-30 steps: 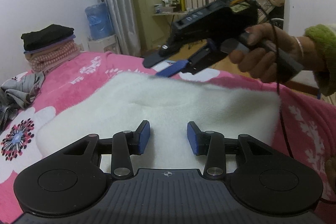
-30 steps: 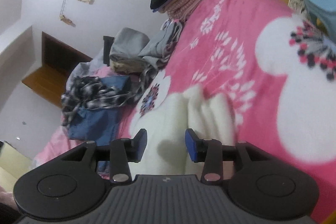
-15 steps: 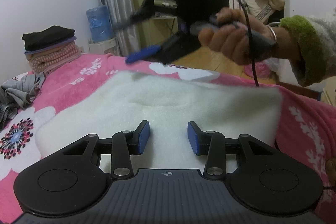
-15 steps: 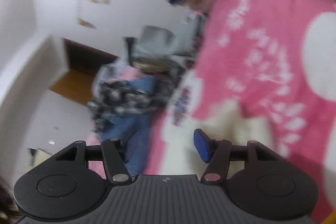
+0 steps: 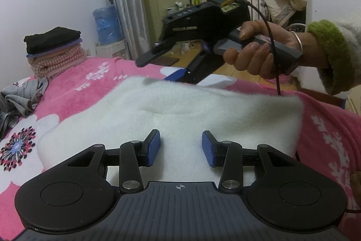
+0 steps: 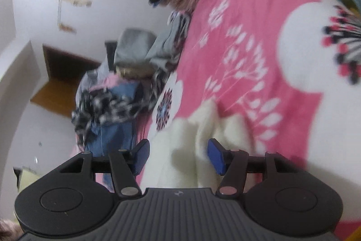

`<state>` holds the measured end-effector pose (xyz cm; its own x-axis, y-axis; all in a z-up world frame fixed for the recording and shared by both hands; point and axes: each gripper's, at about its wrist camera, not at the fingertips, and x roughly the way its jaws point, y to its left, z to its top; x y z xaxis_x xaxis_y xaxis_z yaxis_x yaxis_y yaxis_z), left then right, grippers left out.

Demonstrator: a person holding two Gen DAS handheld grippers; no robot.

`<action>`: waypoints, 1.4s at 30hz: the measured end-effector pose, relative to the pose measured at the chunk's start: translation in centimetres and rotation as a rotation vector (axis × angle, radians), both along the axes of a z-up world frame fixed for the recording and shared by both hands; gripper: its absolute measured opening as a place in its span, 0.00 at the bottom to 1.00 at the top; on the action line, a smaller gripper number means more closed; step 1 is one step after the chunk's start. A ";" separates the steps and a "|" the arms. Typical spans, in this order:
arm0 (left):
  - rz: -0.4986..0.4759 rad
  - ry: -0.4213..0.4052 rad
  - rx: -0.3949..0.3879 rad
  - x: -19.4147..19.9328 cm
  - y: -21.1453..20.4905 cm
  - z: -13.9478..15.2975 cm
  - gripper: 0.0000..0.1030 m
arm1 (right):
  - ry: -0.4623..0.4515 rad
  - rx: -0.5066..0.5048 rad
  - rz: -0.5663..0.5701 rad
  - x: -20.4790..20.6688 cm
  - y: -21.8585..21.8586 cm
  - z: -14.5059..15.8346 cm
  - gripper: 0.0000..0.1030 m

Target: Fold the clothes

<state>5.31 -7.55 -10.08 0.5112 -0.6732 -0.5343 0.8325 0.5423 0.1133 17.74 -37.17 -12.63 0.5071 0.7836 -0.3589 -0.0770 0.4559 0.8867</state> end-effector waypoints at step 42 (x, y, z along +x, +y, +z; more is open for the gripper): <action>-0.038 -0.027 0.039 0.9 -1.1 0.1 0.44 | -0.101 -0.209 -0.038 1.0 1.7 0.3 0.23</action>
